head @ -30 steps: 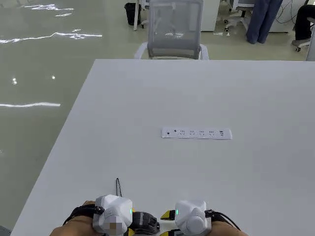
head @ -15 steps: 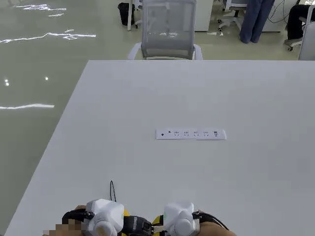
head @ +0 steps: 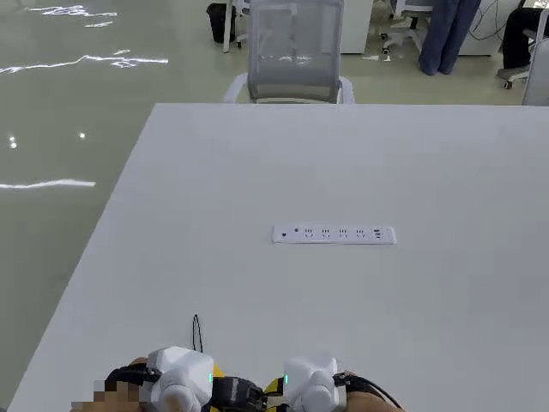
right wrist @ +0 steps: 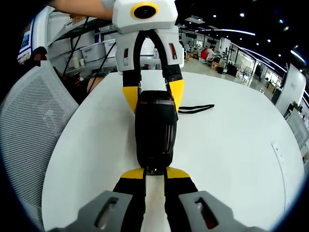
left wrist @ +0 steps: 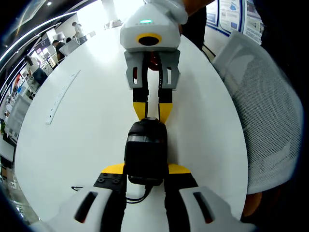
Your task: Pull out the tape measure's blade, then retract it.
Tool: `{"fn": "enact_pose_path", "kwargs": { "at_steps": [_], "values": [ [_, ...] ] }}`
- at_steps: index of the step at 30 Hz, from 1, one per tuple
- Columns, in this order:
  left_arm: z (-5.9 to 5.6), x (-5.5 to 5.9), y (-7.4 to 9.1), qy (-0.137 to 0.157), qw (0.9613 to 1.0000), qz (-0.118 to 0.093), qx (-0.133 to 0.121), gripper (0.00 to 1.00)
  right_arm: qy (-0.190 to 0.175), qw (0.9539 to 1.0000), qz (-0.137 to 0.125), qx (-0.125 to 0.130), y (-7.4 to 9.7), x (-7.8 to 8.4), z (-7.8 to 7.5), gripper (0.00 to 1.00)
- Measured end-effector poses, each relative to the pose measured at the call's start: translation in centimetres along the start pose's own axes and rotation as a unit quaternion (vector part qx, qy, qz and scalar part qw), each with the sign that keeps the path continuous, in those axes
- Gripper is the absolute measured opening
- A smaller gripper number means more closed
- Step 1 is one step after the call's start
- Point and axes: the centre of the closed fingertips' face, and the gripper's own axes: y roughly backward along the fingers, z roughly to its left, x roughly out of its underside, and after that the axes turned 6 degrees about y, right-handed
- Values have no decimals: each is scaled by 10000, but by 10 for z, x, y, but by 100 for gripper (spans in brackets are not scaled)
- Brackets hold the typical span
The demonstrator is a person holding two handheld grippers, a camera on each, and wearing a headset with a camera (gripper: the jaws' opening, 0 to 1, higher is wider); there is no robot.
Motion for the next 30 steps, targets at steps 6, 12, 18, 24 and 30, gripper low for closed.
{"fn": "enact_pose_path", "kwargs": {
  "at_steps": [6, 12, 18, 24, 30],
  "values": [
    [0, 1, 1, 13, 10000, 11, -4, 25, 31, 10000, 4, -30, 1, -2, 2, 11],
    [-1, 2, 1, 6, 10000, 21, -8, 25, 182, 9998, 36, -67, 1, -2, 2, 10],
    [-2, 0, 1, -3, 10000, 28, -12, 25, 244, 9996, 79, -84, 2, -2, 3, 10],
    [-2, 0, 2, -1, 10000, 33, -10, 25, 258, 9996, 85, -88, 3, -3, 3, 10],
    [-2, 1, 1, -1, 10000, 32, -7, 25, 278, 9995, 122, -91, 6, -1, 3, 10]
  ]
}}
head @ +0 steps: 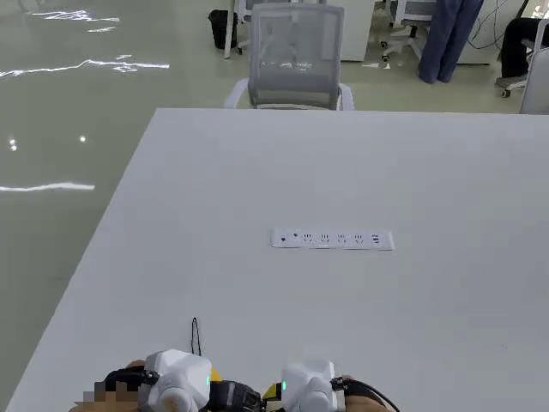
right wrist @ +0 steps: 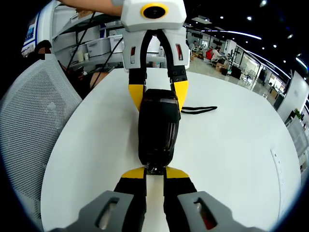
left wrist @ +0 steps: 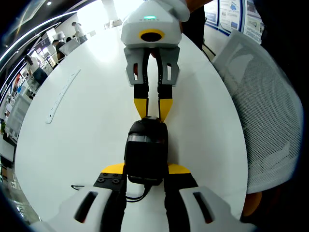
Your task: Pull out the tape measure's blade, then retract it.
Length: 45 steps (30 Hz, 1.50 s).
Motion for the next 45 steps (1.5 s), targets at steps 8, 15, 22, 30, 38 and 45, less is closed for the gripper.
{"fn": "enact_pose_path", "kwargs": {
  "at_steps": [8, 15, 22, 30, 38, 45],
  "values": [
    [1, 1, 0, 14, 10000, 0, -5, 25, 15, 10000, 15, -6, 3, 2, -1, 10],
    [1, 1, 1, 18, 10000, 11, -7, 25, 18, 10000, 26, -12, 5, 4, 0, 10],
    [1, 2, 0, 27, 10000, 21, -2, 25, 30, 10000, 57, -28, 9, 8, 0, 10],
    [1, 1, 1, 24, 10000, 39, 13, 25, 17, 9999, 88, -58, 12, 12, 1, 11],
    [1, 2, 1, 46, 10000, 45, 4, 25, 21, 9999, 107, -85, 17, 15, 1, 11],
    [1, 2, 1, 55, 10000, 48, 3, 25, 71, 9997, 187, -118, 20, 19, 2, 11]
  ]
}}
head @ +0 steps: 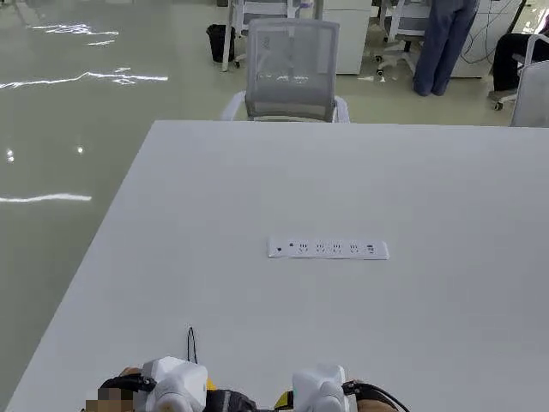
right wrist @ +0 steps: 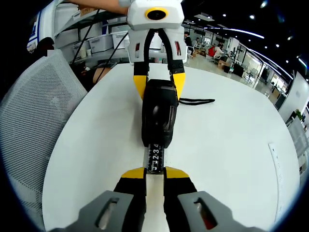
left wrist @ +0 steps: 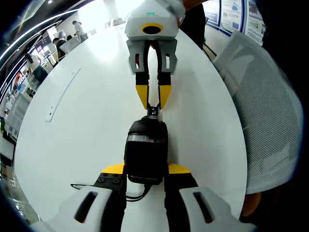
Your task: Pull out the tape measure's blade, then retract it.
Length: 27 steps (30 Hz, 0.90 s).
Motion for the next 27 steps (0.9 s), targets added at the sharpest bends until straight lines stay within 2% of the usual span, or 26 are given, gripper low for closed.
{"fn": "enact_pose_path", "kwargs": {
  "at_steps": [27],
  "values": [
    [0, -1, 0, 78, 10000, -3, -19, 25, -11, 10000, 94, -25, 13, 15, 2, 11]
  ]
}}
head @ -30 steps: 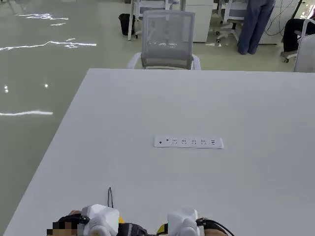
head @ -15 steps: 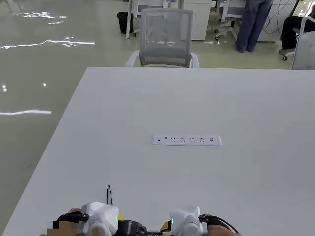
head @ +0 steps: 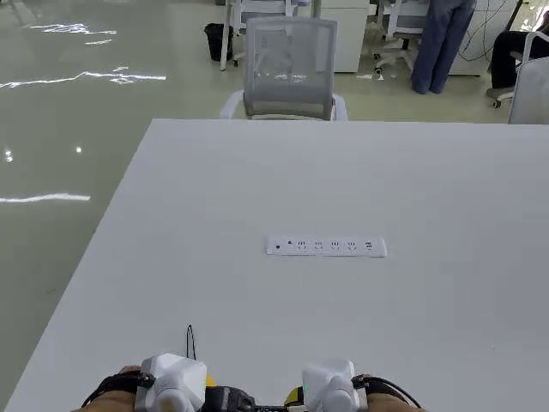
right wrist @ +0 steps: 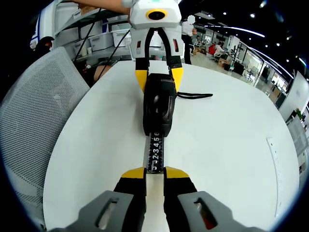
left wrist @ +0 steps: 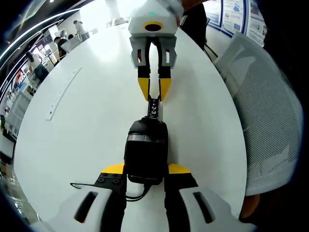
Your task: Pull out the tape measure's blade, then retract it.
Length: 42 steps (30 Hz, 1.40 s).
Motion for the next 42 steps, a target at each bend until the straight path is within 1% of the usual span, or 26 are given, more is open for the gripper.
{"fn": "enact_pose_path", "kwargs": {
  "at_steps": [42],
  "values": [
    [-1, 0, 0, 44, 10000, 7, -4, 25, -90, 9999, 105, 4, 16, 19, 3, 11]
  ]
}}
